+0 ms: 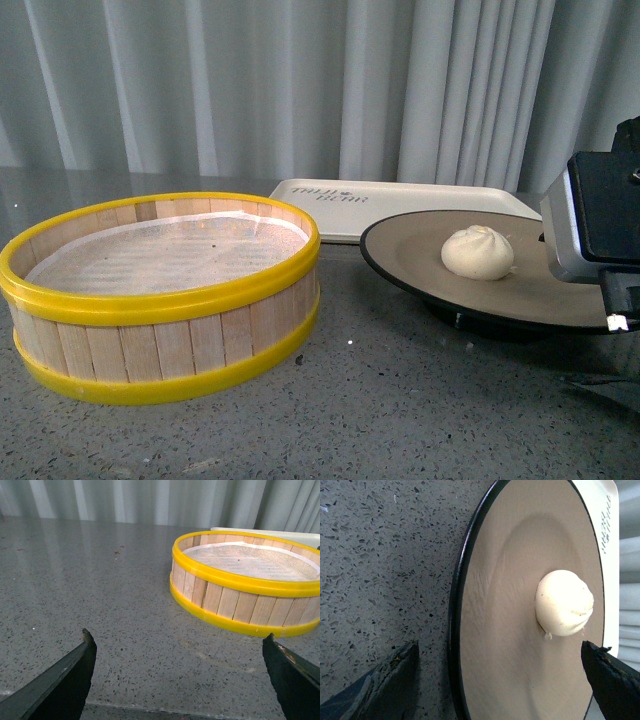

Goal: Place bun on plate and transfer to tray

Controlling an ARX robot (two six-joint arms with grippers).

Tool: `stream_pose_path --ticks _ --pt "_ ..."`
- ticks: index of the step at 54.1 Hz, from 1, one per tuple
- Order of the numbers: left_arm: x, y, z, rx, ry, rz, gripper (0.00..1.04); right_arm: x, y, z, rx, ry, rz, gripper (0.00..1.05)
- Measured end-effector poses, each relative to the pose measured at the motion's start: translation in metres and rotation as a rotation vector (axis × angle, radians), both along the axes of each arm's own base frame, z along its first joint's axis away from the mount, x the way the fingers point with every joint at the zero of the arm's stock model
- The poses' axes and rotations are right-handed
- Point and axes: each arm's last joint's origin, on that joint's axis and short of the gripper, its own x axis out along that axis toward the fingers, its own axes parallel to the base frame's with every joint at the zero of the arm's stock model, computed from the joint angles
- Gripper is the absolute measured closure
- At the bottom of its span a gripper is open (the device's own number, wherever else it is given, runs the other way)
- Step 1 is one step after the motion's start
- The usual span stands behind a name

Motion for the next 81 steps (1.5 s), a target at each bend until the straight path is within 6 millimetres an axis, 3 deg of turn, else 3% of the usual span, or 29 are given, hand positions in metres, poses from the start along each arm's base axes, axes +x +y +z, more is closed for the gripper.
stream_pose_path --ticks 10,33,38,44,53,60,71,81 --pt "0.0 0.0 0.0 0.0 0.0 0.0 0.07 0.006 0.001 -0.006 0.002 0.032 0.004 0.09" --pt "0.0 0.0 0.0 0.0 0.0 0.0 0.07 0.015 -0.009 -0.019 -0.047 0.089 0.016 0.69" --pt "0.0 0.0 0.0 0.0 0.0 0.0 0.07 0.015 -0.011 -0.017 -0.104 0.025 0.044 0.88" --pt "0.0 0.0 0.0 0.0 0.0 0.0 0.07 0.017 -0.01 -0.006 -0.194 -0.145 0.037 1.02" --pt "0.0 0.0 0.0 0.0 0.0 0.0 0.07 0.014 -0.008 -0.004 -0.239 -0.177 0.005 1.02" --pt "0.0 0.0 0.0 0.0 0.0 0.0 0.07 0.016 -0.012 0.02 -0.25 -0.274 -0.012 1.02" --pt "0.0 0.0 0.0 0.0 0.0 0.0 0.07 0.054 -0.036 0.071 -0.253 -0.454 -0.046 1.02" --pt "0.0 0.0 0.0 0.0 0.0 0.0 0.07 0.092 -0.043 0.066 -0.238 -0.426 -0.026 1.02"
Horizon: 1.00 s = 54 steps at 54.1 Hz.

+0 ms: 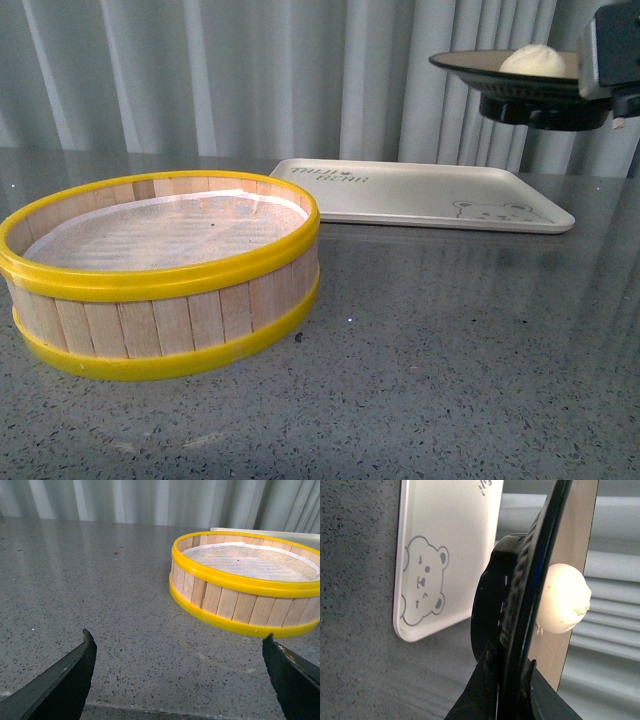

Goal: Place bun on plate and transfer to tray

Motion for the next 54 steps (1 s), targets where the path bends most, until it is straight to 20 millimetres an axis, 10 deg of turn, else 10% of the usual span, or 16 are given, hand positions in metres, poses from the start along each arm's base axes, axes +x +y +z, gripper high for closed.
stream_pose_path --ticks 31,54 --pt "0.0 0.0 0.0 0.0 0.0 0.0 0.07 0.118 0.017 -0.044 -0.03 0.025 0.019 1.02" --pt "0.0 0.0 0.0 0.0 0.0 0.0 0.07 0.142 0.035 -0.06 -0.018 0.08 0.052 1.02"
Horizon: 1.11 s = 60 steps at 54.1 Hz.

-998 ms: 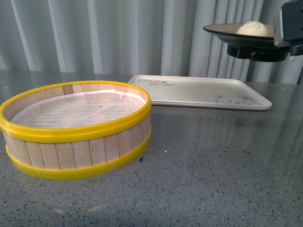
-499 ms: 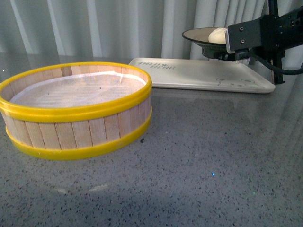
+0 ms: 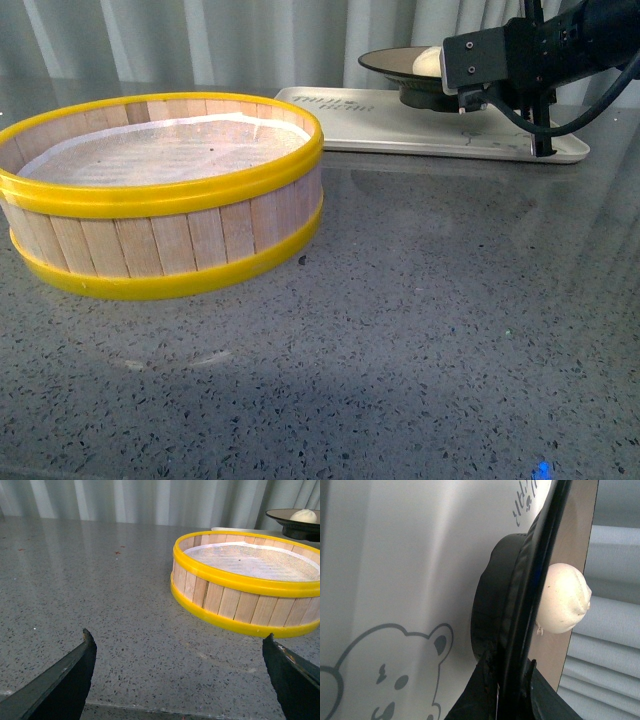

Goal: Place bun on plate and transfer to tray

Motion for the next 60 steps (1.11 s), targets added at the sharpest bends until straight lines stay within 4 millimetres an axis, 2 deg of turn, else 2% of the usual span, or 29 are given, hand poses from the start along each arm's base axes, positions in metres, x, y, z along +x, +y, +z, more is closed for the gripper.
stream_pose_path --ticks 15,32,56,60 --pt "0.0 0.0 0.0 0.0 0.0 0.0 0.07 0.002 0.001 0.0 0.016 0.025 -0.007 1.02" --pt "0.0 0.0 0.0 0.0 0.0 0.0 0.07 0.001 0.011 0.001 0.067 0.049 -0.009 1.02" --pt "0.0 0.0 0.0 0.0 0.0 0.0 0.07 -0.003 0.012 -0.01 0.05 0.13 -0.041 1.02" --pt "0.0 0.0 0.0 0.0 0.0 0.0 0.07 -0.004 0.012 -0.013 0.044 0.144 -0.044 0.94"
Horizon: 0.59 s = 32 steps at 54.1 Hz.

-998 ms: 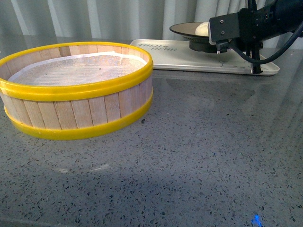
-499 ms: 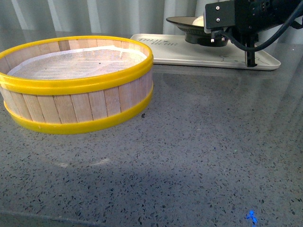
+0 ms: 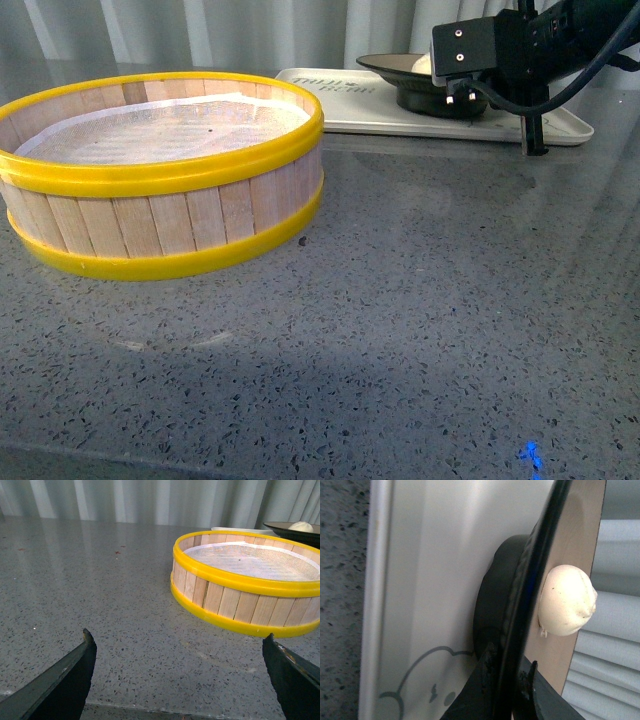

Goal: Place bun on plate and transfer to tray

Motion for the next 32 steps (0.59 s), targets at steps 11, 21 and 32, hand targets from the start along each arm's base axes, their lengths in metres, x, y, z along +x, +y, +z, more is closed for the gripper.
stream_pose_path --ticks 11,21,32 --pt "0.0 0.0 0.0 0.0 0.0 0.0 0.07 -0.006 0.003 -0.007 0.0 0.024 0.007 0.67" --pt "0.0 0.0 0.0 0.0 0.0 0.0 0.07 -0.022 0.007 0.007 0.038 -0.005 0.032 0.41" --pt "0.0 0.0 0.0 0.0 0.0 0.0 0.07 -0.073 0.01 0.063 0.19 -0.181 0.003 0.07"
